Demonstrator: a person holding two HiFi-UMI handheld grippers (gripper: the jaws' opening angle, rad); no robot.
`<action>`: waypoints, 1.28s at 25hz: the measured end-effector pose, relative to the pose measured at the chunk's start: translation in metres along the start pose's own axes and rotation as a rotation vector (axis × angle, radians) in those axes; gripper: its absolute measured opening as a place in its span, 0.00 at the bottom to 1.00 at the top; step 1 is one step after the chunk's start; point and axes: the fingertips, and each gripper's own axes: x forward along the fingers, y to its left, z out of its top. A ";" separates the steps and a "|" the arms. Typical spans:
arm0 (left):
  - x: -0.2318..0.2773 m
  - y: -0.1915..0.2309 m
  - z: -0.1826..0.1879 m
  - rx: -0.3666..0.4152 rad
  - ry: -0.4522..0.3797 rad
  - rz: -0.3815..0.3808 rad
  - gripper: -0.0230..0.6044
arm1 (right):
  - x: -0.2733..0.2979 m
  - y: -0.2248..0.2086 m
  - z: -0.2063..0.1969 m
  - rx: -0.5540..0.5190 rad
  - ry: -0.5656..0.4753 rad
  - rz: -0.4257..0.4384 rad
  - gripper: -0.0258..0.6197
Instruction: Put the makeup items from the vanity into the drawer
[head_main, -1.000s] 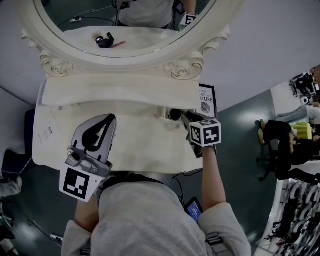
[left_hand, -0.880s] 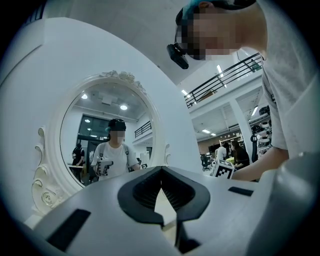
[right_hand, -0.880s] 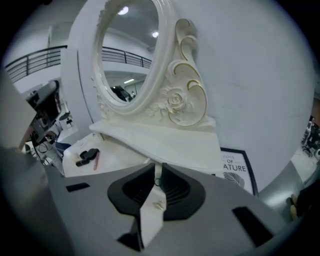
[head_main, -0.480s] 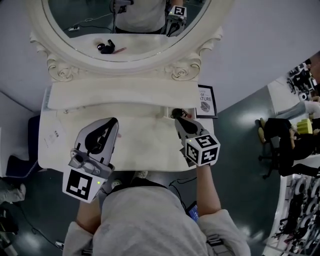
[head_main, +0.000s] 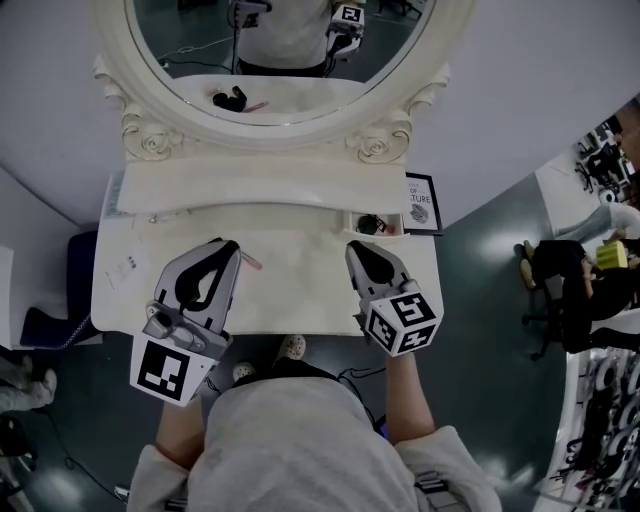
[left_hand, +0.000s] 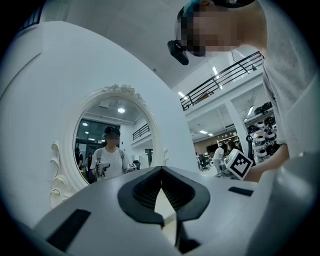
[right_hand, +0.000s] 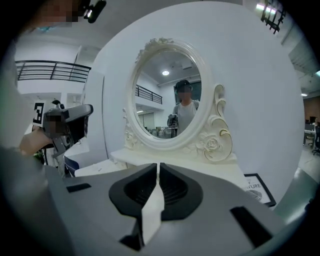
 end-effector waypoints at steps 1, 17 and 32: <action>-0.004 0.000 0.001 0.002 -0.001 0.000 0.06 | -0.002 0.006 0.004 -0.003 -0.013 0.001 0.09; -0.057 0.001 0.018 0.016 -0.024 -0.003 0.06 | -0.043 0.082 0.046 -0.090 -0.146 -0.014 0.09; -0.105 0.007 0.026 0.006 -0.035 0.022 0.06 | -0.072 0.130 0.067 -0.109 -0.238 -0.046 0.09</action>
